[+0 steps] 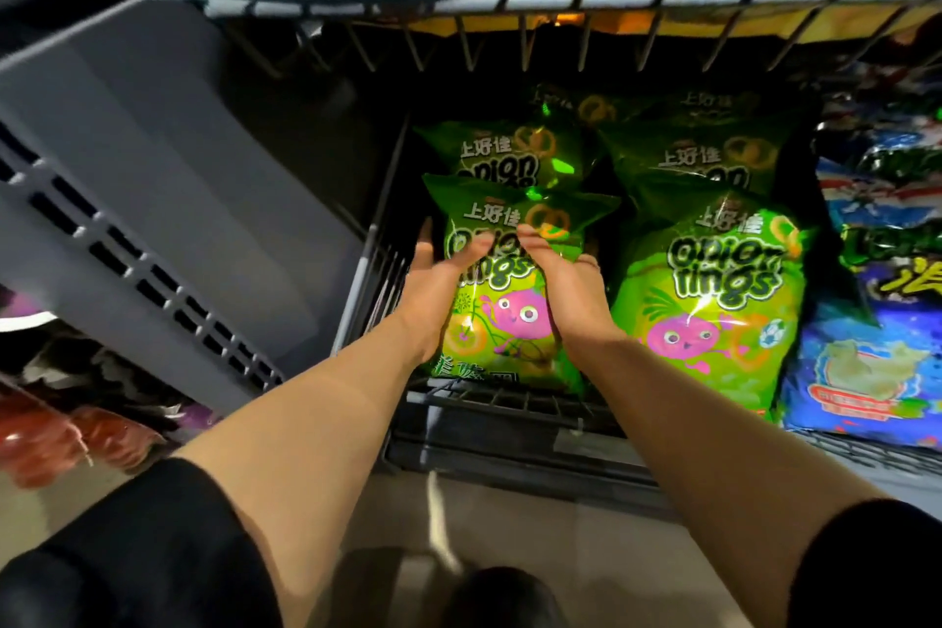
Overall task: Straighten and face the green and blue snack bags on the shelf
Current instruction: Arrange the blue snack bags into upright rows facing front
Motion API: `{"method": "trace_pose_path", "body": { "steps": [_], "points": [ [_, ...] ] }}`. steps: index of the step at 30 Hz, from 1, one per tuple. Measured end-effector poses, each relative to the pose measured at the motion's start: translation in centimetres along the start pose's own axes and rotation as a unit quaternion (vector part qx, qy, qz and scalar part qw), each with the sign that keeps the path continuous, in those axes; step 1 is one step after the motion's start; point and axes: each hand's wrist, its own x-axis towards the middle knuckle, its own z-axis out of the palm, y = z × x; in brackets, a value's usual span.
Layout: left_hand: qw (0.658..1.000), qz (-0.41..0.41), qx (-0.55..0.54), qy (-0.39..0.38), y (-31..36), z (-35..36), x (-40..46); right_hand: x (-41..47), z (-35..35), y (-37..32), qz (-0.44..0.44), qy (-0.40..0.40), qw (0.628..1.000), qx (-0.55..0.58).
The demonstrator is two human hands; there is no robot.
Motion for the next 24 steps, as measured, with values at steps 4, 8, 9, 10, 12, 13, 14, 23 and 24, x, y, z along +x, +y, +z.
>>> {"method": "trace_pose_path", "body": {
  "steps": [4, 8, 9, 10, 12, 13, 14, 23, 24],
  "points": [
    [1.0, 0.012, -0.01, 0.006, 2.1, 0.1, 1.3, 0.5, -1.0, -0.3, -0.087, -0.105, 0.991, 0.02],
    [0.987, -0.093, -0.031, -0.128, 3.2, 0.5, 1.1, 0.7, 0.1, -0.4, -0.062, -0.131, 0.985, 0.097],
    [0.986, -0.103, -0.037, -0.128, 3.0, 0.2, 1.1, 0.1, 0.4, -0.5, -0.051, -0.129, 0.983, 0.12],
    [0.985, -0.102, -0.042, -0.135, 2.8, -0.1, 1.2, -0.4, 0.8, -0.6, -0.054, -0.114, 0.982, 0.138],
    [0.983, -0.102, -0.036, -0.146, 2.9, -0.5, 1.3, -1.0, 1.6, -0.4, -0.077, -0.052, 0.989, 0.117],
    [0.986, -0.098, -0.017, -0.134, 3.2, -0.3, 1.2, -0.9, 1.7, -0.2, -0.082, -0.022, 0.992, 0.094],
    [0.989, -0.09, -0.003, -0.116, 3.6, 0.1, 1.1, -0.8, 1.4, -0.2, -0.078, 0.001, 0.994, 0.074],
    [0.989, -0.018, 0.132, -0.07, 1.1, -1.3, -0.9, 0.2, -1.6, -1.1, 0.02, -0.032, 0.999, -0.031],
    [0.99, -0.018, 0.134, -0.052, 0.8, -1.5, -0.6, 0.4, -1.6, -0.9, 0.011, -0.06, 0.998, 0.007]
  ]
}}
